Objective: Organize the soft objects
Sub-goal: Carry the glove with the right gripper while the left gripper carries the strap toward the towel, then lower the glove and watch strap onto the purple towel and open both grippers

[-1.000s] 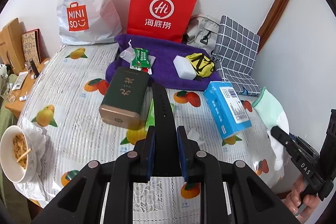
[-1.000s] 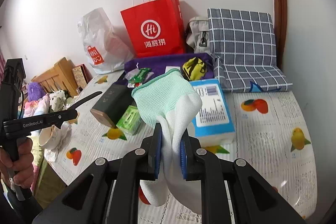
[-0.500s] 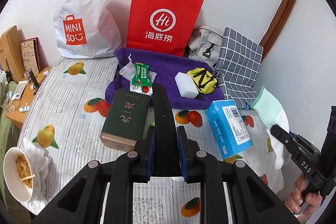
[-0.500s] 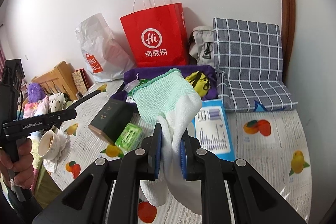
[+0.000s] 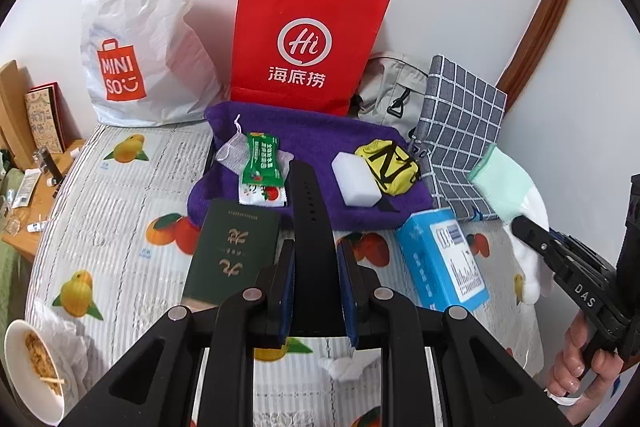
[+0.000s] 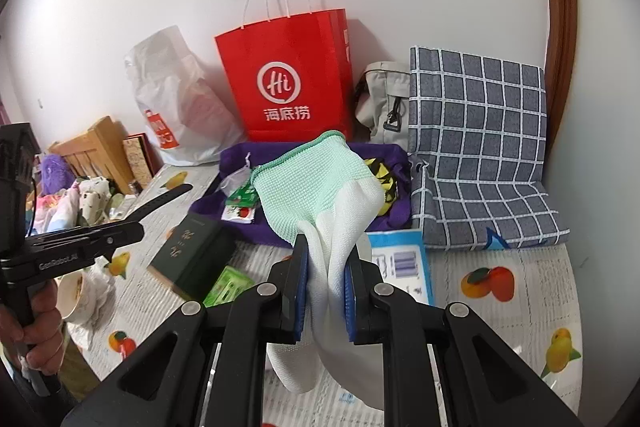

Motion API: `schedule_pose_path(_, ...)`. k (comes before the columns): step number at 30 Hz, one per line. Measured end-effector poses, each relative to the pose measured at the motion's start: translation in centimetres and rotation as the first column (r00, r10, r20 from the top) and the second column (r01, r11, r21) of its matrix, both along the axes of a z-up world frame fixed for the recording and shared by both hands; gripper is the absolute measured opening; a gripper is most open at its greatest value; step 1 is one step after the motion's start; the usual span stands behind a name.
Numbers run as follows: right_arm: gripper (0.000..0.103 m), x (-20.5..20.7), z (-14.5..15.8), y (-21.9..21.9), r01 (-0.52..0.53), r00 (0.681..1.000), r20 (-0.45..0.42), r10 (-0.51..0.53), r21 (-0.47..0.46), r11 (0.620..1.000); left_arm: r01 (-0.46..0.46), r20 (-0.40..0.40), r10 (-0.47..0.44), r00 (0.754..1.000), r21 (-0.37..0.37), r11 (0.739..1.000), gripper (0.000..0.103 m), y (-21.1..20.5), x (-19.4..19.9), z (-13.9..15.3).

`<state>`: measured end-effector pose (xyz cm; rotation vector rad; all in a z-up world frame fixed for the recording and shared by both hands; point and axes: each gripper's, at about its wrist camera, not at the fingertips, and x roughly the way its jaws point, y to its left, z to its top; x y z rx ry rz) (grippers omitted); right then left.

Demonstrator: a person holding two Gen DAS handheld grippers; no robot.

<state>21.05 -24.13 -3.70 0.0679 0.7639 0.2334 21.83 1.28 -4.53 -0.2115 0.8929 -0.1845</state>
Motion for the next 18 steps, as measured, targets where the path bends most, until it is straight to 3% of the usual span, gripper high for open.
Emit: schedule_pose_path(18, 0.016, 7.7, -1.5, 0.3, 0.015, 0.999, -0.035, -0.013, 0.051, 0.999, -0.017, -0.014, 0.017, 1.000, 0.010, 1.000, 0.019, 0.4, 7.3, -0.8)
